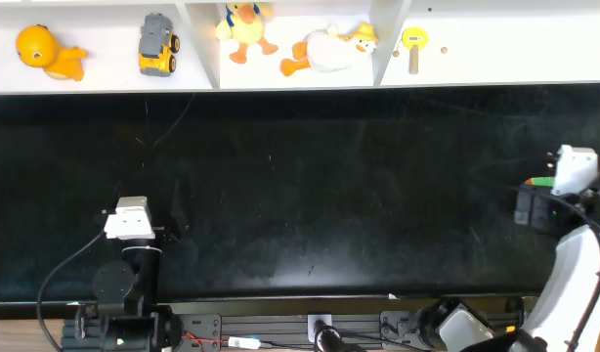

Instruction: Store Toys

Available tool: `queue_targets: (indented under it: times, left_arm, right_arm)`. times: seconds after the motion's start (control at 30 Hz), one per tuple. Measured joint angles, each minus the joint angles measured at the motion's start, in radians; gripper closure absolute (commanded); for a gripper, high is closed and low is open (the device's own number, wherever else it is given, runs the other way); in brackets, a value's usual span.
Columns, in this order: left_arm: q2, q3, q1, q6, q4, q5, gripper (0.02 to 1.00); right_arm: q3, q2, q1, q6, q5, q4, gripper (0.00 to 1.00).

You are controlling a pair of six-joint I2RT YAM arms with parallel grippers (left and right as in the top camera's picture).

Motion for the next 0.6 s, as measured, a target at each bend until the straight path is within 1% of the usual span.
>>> queue_targets:
  times: [0.13,0.3,0.4,0.47,0.6]
  left_arm:
    - [0.000,0.000,0.000,0.000,0.000,0.000,0.020]
    - [0.000,0.000,0.000,0.000,0.000,0.000,0.020]
    - [0.000,0.000,0.000,0.000,0.000,0.000,0.020]
    - [0.000,0.000,0.000,0.000,0.000,0.000,0.020]
    - [0.000,0.000,0.000,0.000,0.000,0.000,0.023]
  right_arm:
    - [0.000,0.040,-0.095,-0.067,-0.013,0.045,0.012]
    - [0.000,0.129,-0.158,-0.119,-0.050,0.081,0.005]
    - [0.000,0.187,-0.157,-0.138,-0.099,0.098,0.003]
    - [0.000,0.223,-0.129,-0.140,-0.133,0.126,0.003]
    - [0.000,0.262,-0.097,-0.132,-0.156,0.185,0.003]
